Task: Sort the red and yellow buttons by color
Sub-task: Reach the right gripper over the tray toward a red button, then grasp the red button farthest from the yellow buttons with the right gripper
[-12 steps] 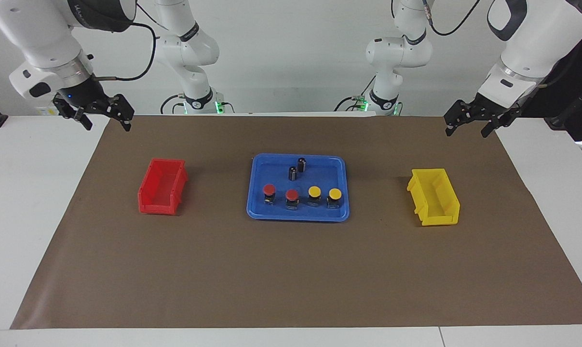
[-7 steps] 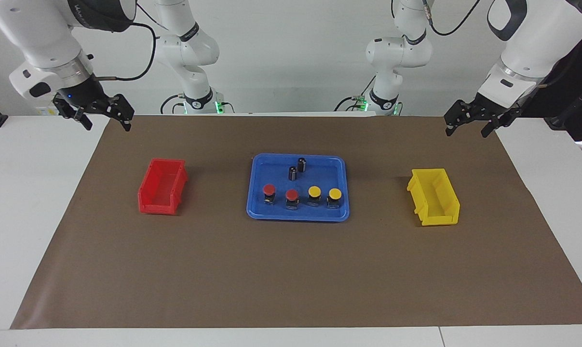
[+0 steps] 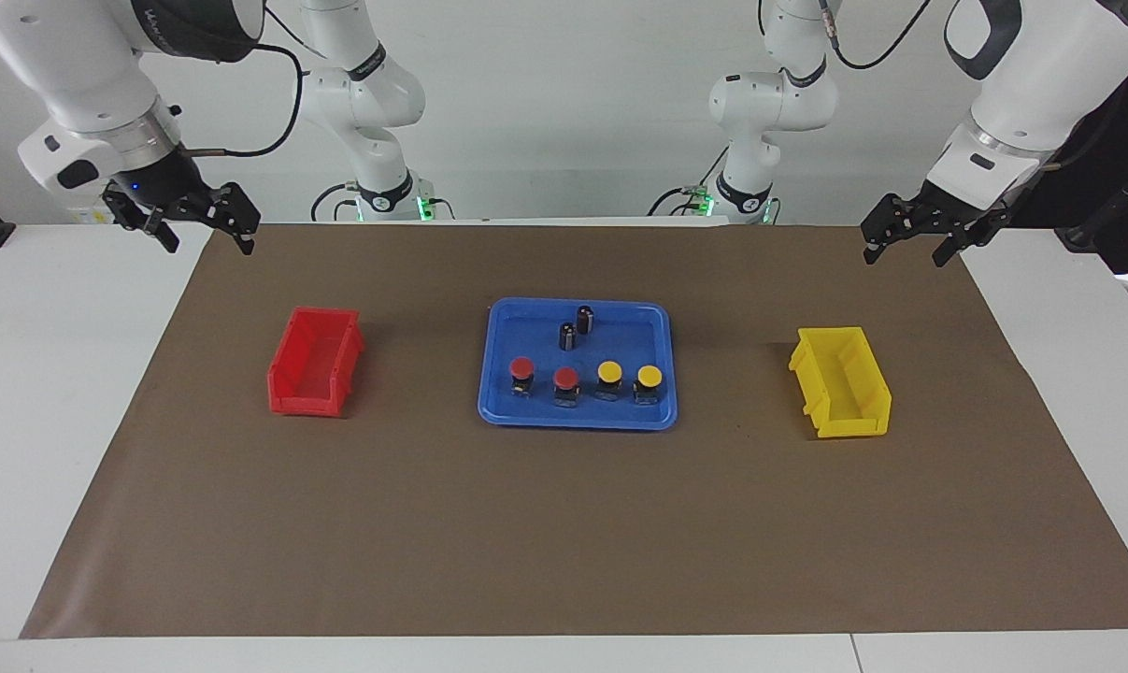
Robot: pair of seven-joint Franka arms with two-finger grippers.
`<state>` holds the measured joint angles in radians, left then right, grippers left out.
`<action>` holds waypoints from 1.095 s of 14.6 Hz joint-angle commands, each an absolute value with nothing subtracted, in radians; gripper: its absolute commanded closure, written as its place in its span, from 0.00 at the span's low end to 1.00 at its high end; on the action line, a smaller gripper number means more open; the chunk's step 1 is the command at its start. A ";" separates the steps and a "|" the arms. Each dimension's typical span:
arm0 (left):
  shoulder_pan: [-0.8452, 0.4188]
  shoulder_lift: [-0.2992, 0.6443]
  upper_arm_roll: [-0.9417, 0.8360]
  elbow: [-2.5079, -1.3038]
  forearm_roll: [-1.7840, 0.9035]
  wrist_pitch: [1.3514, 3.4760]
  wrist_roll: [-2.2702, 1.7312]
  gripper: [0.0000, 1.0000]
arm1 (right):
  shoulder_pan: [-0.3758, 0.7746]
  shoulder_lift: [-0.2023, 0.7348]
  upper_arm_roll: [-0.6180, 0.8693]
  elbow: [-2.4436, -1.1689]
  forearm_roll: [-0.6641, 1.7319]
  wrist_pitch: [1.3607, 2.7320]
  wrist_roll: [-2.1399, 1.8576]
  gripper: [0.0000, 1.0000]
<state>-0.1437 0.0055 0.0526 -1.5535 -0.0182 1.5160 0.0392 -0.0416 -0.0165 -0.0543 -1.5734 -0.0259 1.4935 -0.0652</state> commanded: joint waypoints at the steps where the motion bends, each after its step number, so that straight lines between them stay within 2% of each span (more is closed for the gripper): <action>1: -0.133 -0.021 0.048 -1.580 -0.018 1.508 0.049 0.00 | -0.038 -0.005 -0.052 -1.534 0.018 1.493 -0.075 0.00; 4: -0.133 -0.021 0.048 -1.580 -0.018 1.508 0.049 0.00 | 0.075 0.018 -0.051 -1.503 0.006 1.499 0.042 0.00; 8: -0.133 -0.021 0.048 -1.580 -0.018 1.508 0.049 0.00 | 0.251 0.191 -0.051 -1.347 0.015 1.523 0.289 0.00; 10: -0.133 -0.021 0.048 -1.580 -0.020 1.508 0.049 0.00 | 0.346 0.264 -0.051 -1.335 0.011 1.635 0.407 0.00; 13: -0.133 -0.021 0.048 -1.580 -0.018 1.508 0.049 0.00 | 0.445 0.301 -0.051 -1.457 0.015 1.877 0.584 0.00; 16: -0.133 -0.021 0.048 -1.580 -0.018 1.508 0.049 0.00 | 0.498 0.295 -0.051 -1.604 0.014 2.008 0.624 0.00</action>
<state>-0.1437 0.0055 0.0525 -1.5536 -0.0182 1.5157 0.0392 0.4903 0.3358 -0.0451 -1.4956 0.0059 1.9405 0.6060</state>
